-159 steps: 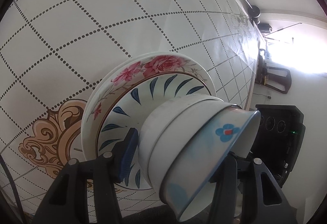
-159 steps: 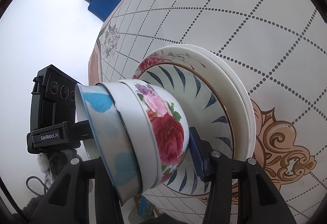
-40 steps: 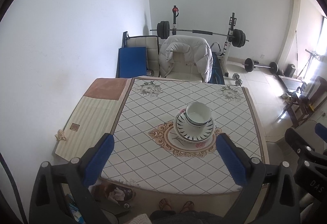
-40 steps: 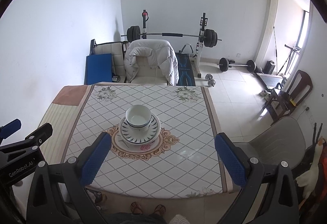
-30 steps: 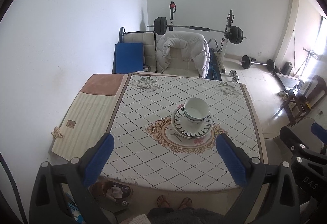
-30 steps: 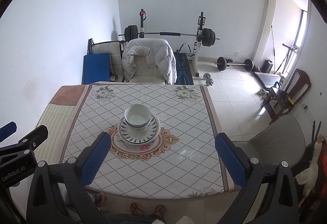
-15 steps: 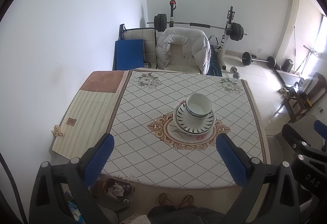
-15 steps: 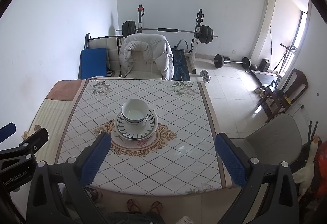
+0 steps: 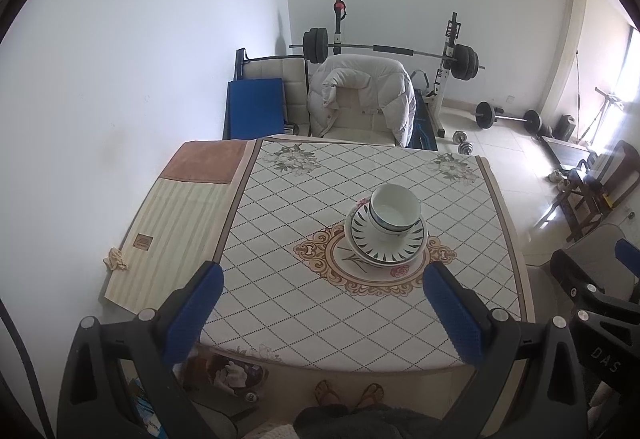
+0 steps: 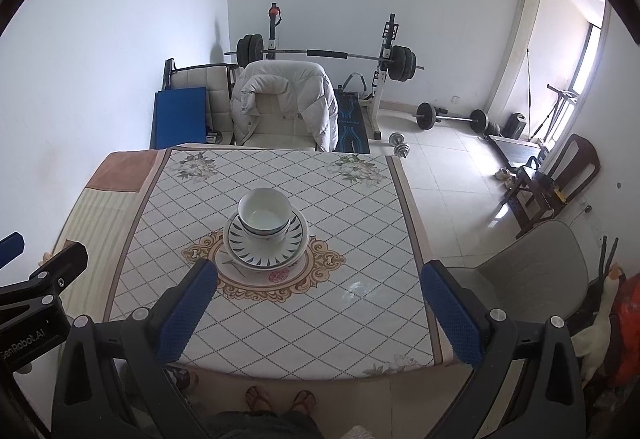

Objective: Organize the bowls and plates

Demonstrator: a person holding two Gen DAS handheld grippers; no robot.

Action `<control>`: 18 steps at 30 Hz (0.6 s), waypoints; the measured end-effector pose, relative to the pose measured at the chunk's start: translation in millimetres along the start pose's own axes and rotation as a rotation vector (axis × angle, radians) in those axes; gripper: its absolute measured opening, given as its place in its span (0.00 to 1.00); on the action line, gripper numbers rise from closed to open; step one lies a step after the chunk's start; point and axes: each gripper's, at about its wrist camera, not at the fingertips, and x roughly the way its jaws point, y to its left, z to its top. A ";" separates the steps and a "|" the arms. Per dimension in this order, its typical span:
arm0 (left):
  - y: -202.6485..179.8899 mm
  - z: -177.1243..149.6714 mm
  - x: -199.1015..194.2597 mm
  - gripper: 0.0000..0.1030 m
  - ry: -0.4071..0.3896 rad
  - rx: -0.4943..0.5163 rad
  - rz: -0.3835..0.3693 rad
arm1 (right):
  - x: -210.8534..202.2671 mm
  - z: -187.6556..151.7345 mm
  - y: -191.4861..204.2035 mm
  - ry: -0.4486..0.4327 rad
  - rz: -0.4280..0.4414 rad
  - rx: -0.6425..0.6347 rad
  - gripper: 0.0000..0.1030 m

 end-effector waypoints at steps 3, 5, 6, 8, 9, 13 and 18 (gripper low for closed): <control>0.5 -1.4 2.3 0.99 0.008 0.003 -0.005 | 1.0 -0.6 2.9 0.001 -0.007 -0.006 1.00; 0.7 -1.9 2.8 0.99 0.012 0.004 -0.010 | 1.7 -0.7 3.7 0.004 -0.010 -0.005 1.00; 1.2 -2.2 2.9 0.99 0.013 0.004 -0.011 | 2.3 -1.2 4.0 0.005 -0.010 -0.004 1.00; 1.1 -2.3 2.8 0.99 0.012 0.004 -0.009 | 1.5 -2.0 2.9 0.007 -0.013 -0.001 1.00; 1.0 -2.3 2.8 0.99 0.011 0.004 -0.010 | 1.6 -2.3 2.3 0.007 -0.015 0.001 1.00; 1.0 -2.4 2.8 0.99 0.012 0.002 -0.010 | 2.1 -1.8 0.4 0.006 -0.019 0.009 1.00; 2.0 -1.7 2.9 0.99 0.012 0.004 -0.007 | 3.1 -2.2 -1.7 0.008 -0.022 0.012 1.00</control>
